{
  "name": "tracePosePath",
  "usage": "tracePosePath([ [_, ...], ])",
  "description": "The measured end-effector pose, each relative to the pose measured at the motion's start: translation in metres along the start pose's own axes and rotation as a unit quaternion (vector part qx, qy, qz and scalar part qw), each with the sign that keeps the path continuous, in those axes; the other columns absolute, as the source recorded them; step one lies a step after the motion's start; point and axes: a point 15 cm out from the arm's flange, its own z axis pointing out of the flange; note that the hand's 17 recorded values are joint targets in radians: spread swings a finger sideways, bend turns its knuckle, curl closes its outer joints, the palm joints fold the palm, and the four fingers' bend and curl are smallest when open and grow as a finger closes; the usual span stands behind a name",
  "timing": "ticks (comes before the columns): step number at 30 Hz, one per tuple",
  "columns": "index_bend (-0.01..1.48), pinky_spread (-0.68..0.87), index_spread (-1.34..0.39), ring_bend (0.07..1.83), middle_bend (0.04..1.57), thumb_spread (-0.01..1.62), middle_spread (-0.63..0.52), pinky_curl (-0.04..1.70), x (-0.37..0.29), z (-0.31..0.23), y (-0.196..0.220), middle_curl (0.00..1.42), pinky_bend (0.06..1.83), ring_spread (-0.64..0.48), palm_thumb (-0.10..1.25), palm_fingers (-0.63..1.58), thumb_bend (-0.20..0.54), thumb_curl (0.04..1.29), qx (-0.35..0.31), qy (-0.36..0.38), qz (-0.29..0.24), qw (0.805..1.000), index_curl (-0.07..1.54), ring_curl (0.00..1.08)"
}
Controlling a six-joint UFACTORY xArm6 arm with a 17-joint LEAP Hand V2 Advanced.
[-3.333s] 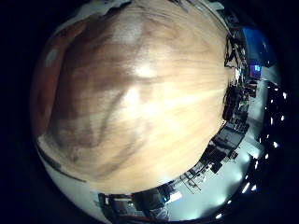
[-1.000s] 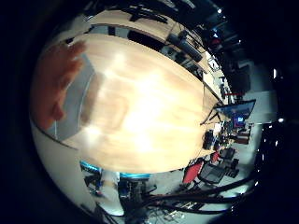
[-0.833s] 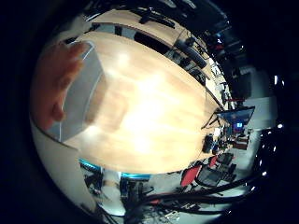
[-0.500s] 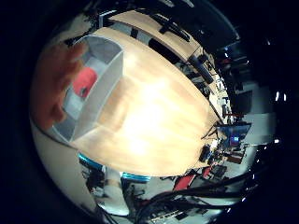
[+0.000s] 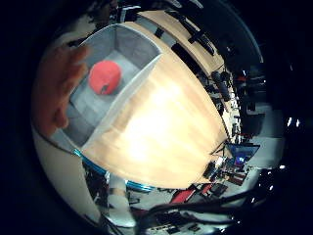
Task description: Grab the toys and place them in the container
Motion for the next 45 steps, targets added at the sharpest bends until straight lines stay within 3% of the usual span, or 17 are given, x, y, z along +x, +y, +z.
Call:
tracePosePath([
  [18,0.97,-0.32,-0.29,1.35,1.25,1.36,-0.19,0.62,0.013,0.005,-0.016,0.56,1.24,-0.22,0.65,1.25,-0.018,0.23,0.013,0.041,0.005,0.999,0.62,0.50],
  [32,0.81,-0.34,-0.35,1.36,1.23,1.18,-0.20,0.60,0.020,0.007,-0.018,0.56,1.23,-0.23,0.34,1.21,-0.053,0.19,0.012,0.048,0.003,0.999,0.60,0.49],
  [34,0.61,-0.40,-0.40,1.36,1.18,1.06,-0.22,0.58,0.022,0.006,-0.016,0.54,1.21,-0.26,0.19,0.91,-0.083,0.19,0.012,0.054,0.001,0.998,0.56,0.49],
  [35,0.56,-0.33,-0.42,1.33,1.06,1.00,-0.23,0.59,0.025,0.007,-0.014,0.52,1.09,-0.26,0.14,0.39,-0.084,0.19,0.008,0.060,-0.001,0.998,0.57,0.51],
  [36,0.61,-0.22,-0.42,1.27,0.97,0.95,-0.22,0.65,0.029,0.007,-0.012,0.51,1.04,-0.23,0.10,0.10,-0.075,0.20,0.003,0.067,-0.006,0.998,0.61,0.53],
  [37,0.57,-0.10,-0.44,1.11,0.88,0.91,-0.20,0.61,0.031,0.008,-0.012,0.47,0.98,-0.17,0.07,-0.11,-0.070,0.20,0.000,0.071,-0.011,0.997,0.57,0.47],
  [40,0.43,0.14,-0.46,0.82,0.68,0.82,-0.16,0.44,0.032,0.009,-0.012,0.37,0.85,-0.07,0.02,-0.14,-0.050,0.23,-0.002,0.074,-0.026,0.997,0.43,0.30],
  [45,0.31,0.31,-0.45,0.67,0.51,0.77,-0.14,0.36,0.033,0.008,-0.013,0.32,0.75,-0.01,0.00,-0.07,-0.038,0.26,0.002,0.075,-0.031,0.997,0.38,0.24],
])
